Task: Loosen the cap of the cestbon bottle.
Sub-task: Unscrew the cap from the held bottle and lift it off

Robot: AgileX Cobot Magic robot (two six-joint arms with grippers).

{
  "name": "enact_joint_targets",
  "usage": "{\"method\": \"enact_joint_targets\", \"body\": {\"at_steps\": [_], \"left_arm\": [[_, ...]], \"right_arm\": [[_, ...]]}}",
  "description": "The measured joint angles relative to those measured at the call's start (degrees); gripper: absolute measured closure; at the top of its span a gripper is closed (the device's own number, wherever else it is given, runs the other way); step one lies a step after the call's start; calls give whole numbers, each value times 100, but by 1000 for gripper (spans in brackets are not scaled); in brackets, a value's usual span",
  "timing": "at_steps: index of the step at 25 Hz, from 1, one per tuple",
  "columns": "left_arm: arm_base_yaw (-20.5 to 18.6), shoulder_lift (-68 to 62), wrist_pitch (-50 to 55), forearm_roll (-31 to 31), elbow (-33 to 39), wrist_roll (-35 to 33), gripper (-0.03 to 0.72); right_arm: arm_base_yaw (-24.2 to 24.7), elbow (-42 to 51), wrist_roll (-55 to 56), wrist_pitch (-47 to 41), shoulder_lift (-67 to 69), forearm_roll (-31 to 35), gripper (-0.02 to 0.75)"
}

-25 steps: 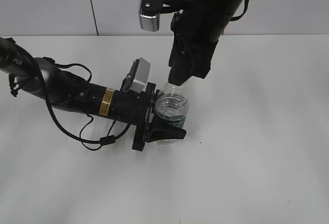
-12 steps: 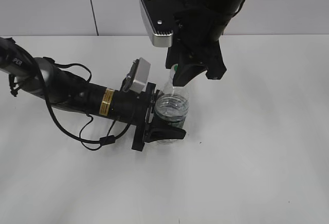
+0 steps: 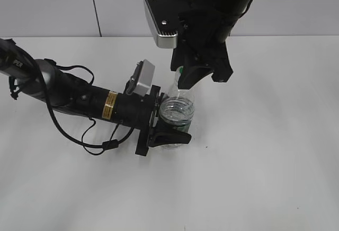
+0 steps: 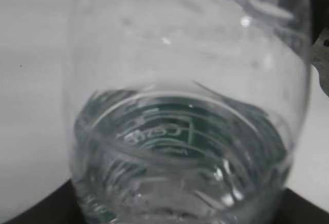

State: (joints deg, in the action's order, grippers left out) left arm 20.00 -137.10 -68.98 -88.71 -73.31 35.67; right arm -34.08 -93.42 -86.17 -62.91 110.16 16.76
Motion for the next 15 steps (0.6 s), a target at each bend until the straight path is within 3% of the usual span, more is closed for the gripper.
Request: {"method": "enact_joint_targets", "body": {"at_steps": [15], "left_arm": [[-17,0,-27,-40,0,50,283]], "right_arm": [[0,0,401,-20,0,-23,309]]}}
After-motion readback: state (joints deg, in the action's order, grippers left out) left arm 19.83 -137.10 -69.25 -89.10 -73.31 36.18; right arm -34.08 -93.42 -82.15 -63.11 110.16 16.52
